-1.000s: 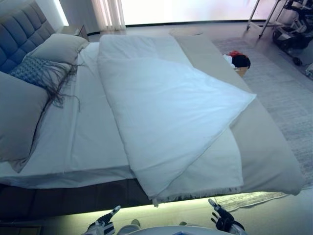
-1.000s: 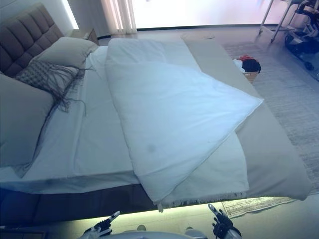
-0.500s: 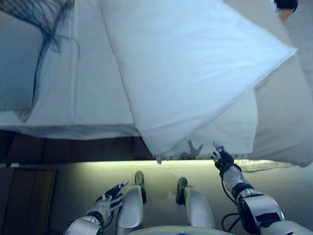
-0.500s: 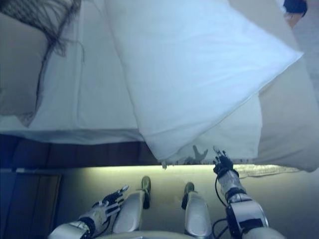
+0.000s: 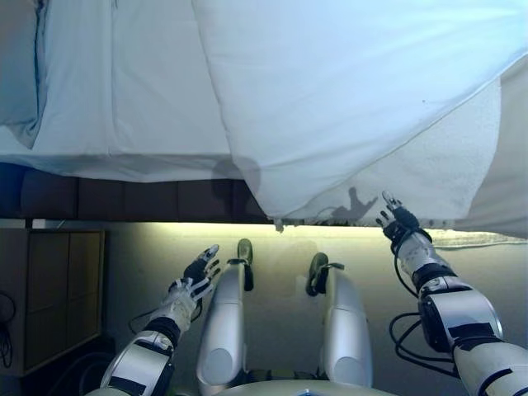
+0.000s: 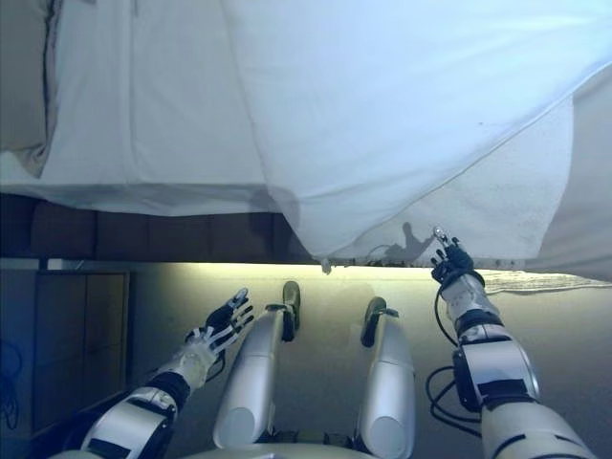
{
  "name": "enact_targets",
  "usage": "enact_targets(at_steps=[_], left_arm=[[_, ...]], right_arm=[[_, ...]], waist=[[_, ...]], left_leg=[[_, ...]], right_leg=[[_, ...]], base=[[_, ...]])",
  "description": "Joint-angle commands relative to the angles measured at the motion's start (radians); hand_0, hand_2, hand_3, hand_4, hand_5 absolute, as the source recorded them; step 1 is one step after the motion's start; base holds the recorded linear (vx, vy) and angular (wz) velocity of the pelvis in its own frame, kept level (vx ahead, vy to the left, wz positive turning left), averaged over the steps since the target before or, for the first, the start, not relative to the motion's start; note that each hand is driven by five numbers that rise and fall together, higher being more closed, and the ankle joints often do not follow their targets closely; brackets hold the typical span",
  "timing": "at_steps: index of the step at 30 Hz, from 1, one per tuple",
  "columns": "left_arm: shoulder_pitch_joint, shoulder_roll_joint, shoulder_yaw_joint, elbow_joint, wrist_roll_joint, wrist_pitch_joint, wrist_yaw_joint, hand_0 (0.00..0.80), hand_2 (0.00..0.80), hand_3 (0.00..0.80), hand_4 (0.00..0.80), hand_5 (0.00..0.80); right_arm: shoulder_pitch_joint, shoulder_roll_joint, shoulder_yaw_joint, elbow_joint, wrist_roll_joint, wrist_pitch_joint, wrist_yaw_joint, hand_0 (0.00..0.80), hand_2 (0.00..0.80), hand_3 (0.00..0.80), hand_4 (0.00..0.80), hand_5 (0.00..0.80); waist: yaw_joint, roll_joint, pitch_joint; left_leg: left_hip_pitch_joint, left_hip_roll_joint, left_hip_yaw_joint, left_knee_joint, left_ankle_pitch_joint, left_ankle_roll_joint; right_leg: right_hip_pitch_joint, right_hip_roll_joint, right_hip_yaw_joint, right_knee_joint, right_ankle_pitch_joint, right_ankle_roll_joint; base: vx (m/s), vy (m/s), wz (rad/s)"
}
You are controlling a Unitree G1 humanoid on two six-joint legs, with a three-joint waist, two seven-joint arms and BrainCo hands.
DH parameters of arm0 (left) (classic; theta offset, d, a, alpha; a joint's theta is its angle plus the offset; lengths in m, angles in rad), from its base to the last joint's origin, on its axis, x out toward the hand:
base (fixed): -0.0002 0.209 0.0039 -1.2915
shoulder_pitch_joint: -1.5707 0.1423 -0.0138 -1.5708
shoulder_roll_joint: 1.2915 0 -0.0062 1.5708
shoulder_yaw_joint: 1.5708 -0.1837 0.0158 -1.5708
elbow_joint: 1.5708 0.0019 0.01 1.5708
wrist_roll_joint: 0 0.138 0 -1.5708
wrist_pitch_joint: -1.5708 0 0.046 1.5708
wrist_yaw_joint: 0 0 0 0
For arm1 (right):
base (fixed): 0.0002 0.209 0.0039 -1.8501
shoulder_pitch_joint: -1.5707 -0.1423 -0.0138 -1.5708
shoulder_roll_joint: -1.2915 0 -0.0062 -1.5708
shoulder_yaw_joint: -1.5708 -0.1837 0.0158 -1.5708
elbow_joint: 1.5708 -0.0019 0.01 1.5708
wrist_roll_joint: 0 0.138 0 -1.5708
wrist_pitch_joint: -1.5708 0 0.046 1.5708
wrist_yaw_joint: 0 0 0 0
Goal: Make the bed neatly
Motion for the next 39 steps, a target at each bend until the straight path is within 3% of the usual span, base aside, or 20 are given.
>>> enact_targets(at_steps=[1,12,24,37,38,39], left_arm=[[0.045,0.018,-0.050,-0.043,-0.039,-0.003,0.006,0.000,0.000,0.000,0.000,0.000],[0.139,0.048,-0.035,-0.073,-0.049,-0.018,-0.030,0.000,0.000,0.000,0.000,0.000],[0.196,0.057,-0.045,-0.154,-0.083,-0.042,-0.043,0.000,0.000,0.000,0.000,0.000],[0.230,0.068,-0.028,-0.185,-0.059,-0.027,-0.014,0.000,0.000,0.000,0.000,0.000],[0.233,0.069,-0.029,-0.184,-0.055,-0.027,-0.018,0.000,0.000,0.000,0.000,0.000],[0.235,0.066,-0.031,-0.181,-0.051,-0.029,-0.022,0.000,0.000,0.000,0.000,0.000]], right_arm=[[-0.024,-0.092,0.024,-0.037,-0.025,0.022,0.049,0.000,0.000,0.000,0.000,0.000],[-0.153,-0.199,0.082,-0.085,-0.098,0.103,0.118,0.000,0.000,0.000,0.000,0.000],[-0.324,-0.289,0.128,-0.097,-0.099,0.183,0.100,0.000,0.000,0.000,0.000,0.000],[-0.401,-0.283,0.150,-0.141,-0.048,0.156,0.131,0.000,0.000,0.000,0.000,0.000],[-0.397,-0.281,0.150,-0.151,-0.056,0.145,0.138,0.188,0.188,0.188,0.188,0.188],[-0.390,-0.277,0.150,-0.161,-0.057,0.131,0.138,0.800,0.800,0.800,0.800,0.800]], waist=[[0.020,0.007,-0.032],[0.054,0.018,-0.027],[0.090,0.041,0.004],[0.109,0.045,0.035],[0.109,0.043,0.035],[0.108,0.041,0.034]], left_leg=[[0.001,-0.002,0.006,0.083,-0.081,0.051],[-0.005,-0.007,-0.003,0.087,-0.066,0.057],[-0.008,-0.012,-0.003,0.044,-0.020,0.061],[0.018,-0.012,-0.009,0.002,-0.001,0.059],[0.025,-0.012,-0.009,-0.001,-0.002,0.058],[0.032,-0.011,-0.008,-0.004,-0.001,0.057]], right_leg=[[0.013,-0.022,0.064,-0.075,0.120,0.020],[0.000,-0.024,0.052,-0.038,0.108,0.008],[-0.008,-0.038,0.034,-0.032,0.118,0.011],[0.014,-0.038,0.015,-0.059,0.120,0.012],[0.021,-0.037,0.013,-0.065,0.121,0.012],[0.030,-0.037,0.011,-0.072,0.124,0.013]], base=[[0.012,-0.003,0.05],[0.070,0.003,0.05],[0.047,0.027,0.05],[-0.016,0.003,0.06],[0.000,0.000,0.00],[0.000,0.000,0.00]])
